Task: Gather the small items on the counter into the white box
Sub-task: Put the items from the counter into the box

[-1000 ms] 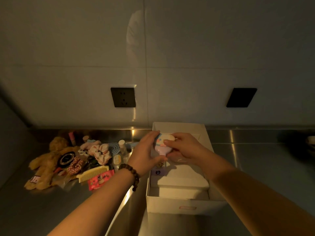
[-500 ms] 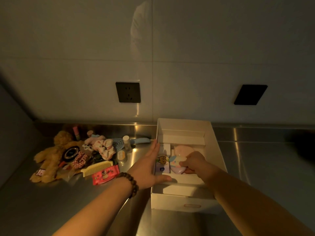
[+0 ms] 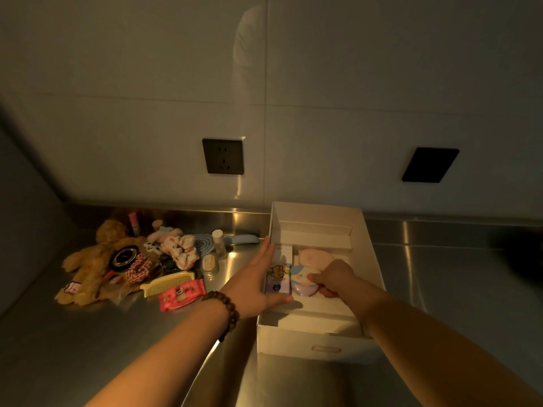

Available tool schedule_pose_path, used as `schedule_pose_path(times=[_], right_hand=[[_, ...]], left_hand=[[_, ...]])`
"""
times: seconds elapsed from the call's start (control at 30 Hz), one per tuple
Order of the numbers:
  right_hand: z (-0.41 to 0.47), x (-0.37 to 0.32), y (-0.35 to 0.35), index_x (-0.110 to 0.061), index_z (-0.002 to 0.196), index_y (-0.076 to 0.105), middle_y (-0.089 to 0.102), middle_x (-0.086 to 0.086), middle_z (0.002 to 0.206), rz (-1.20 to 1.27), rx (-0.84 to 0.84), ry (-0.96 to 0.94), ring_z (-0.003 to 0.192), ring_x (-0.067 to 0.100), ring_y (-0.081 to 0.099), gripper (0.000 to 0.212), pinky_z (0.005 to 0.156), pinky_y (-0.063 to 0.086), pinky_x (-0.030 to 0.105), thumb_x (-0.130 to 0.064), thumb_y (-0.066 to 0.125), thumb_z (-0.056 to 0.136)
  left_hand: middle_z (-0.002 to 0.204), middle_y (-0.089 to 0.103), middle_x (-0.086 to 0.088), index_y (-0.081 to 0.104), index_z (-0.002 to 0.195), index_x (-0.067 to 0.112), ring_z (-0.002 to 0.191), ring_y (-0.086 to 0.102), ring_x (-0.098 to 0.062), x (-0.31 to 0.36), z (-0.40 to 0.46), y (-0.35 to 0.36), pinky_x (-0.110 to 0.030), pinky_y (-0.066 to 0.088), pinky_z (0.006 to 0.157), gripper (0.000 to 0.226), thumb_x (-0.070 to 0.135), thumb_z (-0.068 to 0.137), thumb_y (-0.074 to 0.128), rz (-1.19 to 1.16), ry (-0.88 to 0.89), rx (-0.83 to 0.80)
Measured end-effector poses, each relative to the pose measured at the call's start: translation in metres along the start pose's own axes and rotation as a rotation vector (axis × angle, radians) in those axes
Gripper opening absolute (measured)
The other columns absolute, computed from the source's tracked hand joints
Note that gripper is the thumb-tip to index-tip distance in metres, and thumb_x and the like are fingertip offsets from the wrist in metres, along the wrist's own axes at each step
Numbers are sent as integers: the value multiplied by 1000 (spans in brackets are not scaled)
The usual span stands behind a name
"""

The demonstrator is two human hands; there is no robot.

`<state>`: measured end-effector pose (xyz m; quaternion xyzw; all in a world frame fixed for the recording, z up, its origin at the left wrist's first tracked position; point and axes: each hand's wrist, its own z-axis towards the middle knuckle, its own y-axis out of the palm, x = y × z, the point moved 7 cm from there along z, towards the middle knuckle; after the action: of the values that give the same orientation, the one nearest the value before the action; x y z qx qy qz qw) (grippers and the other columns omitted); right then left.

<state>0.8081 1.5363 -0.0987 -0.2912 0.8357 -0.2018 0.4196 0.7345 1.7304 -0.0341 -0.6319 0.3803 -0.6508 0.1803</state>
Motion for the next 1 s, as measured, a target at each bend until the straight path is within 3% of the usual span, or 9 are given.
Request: schedule_pose_path(times=[0.1,0.17,0.3,0.43,0.53,0.63,0.8,0.93,1.0], right_hand=[[-11,-7,-6,-2,124,53,59,17,112,32,46,-55,93,26,59,45,71,45,29,-31,63,90],[-25,-16,-12,-4,128,52,57,17,125,-2,85,-159,110,29,55,43,81,44,29,-31,54,95],[-59,-46,-13,-13,124,60,61,12,126,-29,107,-451,90,12,54,33,69,42,20,-29,44,100],[-98,-79,4,-15,135,51,51,7,141,-139,128,-687,124,21,50,39,94,33,22,-31,43,100],[-129,-106,29,-17,129,55,53,6,136,-221,119,-885,124,22,50,33,87,34,18,-28,47,99],[-155,-130,60,-19,135,50,40,5,148,-375,105,-1001,135,23,39,40,106,33,31,-31,48,97],[-183,-161,128,-18,133,52,44,4,141,-450,-30,-1106,128,19,43,41,106,38,34,-29,54,93],[-163,-164,183,-18,126,56,52,4,129,-495,-114,-986,114,21,53,37,95,47,35,-29,58,90],[-148,-163,209,-21,127,55,51,3,130,-508,-130,-938,116,20,53,38,96,47,35,-25,59,89]], left_hand=[[142,-22,30,-10,146,39,126,5,7,2,0,-1,-21,13,102,113,64,67,67,15,-13,31],[147,-16,27,-8,147,37,127,9,5,5,-3,-4,-20,17,99,107,65,71,63,61,-20,66],[156,15,5,7,149,28,138,24,-12,11,-17,-14,-26,22,105,86,57,84,55,109,-61,218],[153,27,-3,18,148,21,138,28,-17,3,-50,-24,-28,23,107,75,61,88,41,165,-137,332],[153,28,-4,20,148,19,139,27,-18,-18,-80,-32,-30,22,111,75,61,89,40,250,-207,357],[150,32,-4,23,147,18,136,32,-19,-44,-115,-47,-32,25,111,75,58,88,45,328,-298,413],[152,29,-6,24,147,17,138,28,-20,-98,-161,-71,-32,22,114,78,56,84,50,357,-427,376],[156,17,-6,16,149,18,143,15,-20,-145,-176,-81,-37,15,117,88,59,80,53,359,-478,297],[158,6,-4,9,150,20,145,5,-19,-167,-175,-87,-38,7,118,94,61,78,53,377,-474,276]])
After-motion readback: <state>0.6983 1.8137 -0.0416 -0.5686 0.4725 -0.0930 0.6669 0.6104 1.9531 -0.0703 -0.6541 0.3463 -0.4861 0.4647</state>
